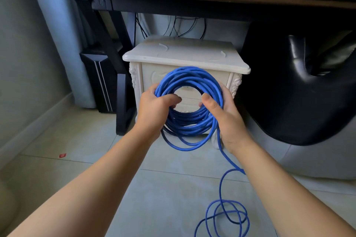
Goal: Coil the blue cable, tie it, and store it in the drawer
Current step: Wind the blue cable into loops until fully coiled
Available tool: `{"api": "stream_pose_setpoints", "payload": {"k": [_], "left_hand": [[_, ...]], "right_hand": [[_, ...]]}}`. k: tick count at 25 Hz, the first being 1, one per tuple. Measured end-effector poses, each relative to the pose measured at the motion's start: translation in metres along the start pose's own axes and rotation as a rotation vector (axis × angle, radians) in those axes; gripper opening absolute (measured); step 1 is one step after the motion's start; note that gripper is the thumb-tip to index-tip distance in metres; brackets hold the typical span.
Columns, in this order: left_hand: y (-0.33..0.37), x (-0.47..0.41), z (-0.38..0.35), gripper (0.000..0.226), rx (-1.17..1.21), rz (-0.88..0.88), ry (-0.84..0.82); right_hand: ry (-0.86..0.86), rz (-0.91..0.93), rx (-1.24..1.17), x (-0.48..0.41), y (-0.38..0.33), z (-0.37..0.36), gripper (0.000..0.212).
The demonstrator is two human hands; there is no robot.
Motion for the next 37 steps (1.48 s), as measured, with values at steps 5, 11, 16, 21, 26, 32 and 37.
{"api": "stream_pose_setpoints", "payload": {"k": [5, 11, 16, 21, 26, 32, 37], "left_hand": [[-0.004, 0.002, -0.002, 0.011, 0.216, 0.148, 0.161], [-0.009, 0.006, -0.013, 0.013, 0.440, 0.355, 0.254], [-0.010, 0.016, -0.020, 0.030, 0.502, 0.373, 0.140], [-0.014, 0.021, -0.030, 0.041, 0.524, 0.317, -0.154], [-0.019, 0.019, -0.022, 0.029, 0.253, 0.368, -0.350], [0.005, 0.000, -0.009, 0.101, -0.342, -0.212, -0.527], [-0.007, 0.016, -0.027, 0.081, -0.802, -0.372, -0.704]], "right_hand": [[-0.015, -0.057, -0.135, 0.000, 0.016, -0.013, 0.099], [-0.066, -0.053, -0.307, 0.001, 0.017, -0.019, 0.090], [0.018, -0.071, -0.252, -0.008, 0.016, -0.011, 0.095], [0.138, -0.113, -0.239, -0.016, 0.001, 0.010, 0.032], [0.207, -0.088, -0.122, -0.021, -0.006, 0.029, 0.026], [0.086, 0.046, 0.530, -0.013, -0.010, 0.028, 0.042], [-0.101, 0.047, 0.815, -0.002, 0.001, 0.003, 0.053]]}}
Point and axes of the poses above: each hand's wrist, its own x-axis away from the middle knuckle, its own z-axis out of the back of the hand, y = z × x, the point moved 3 cm from there along -x, towards the middle knuckle, and after that the axes turned 11 degrees about -z, right-handed, at the moved point
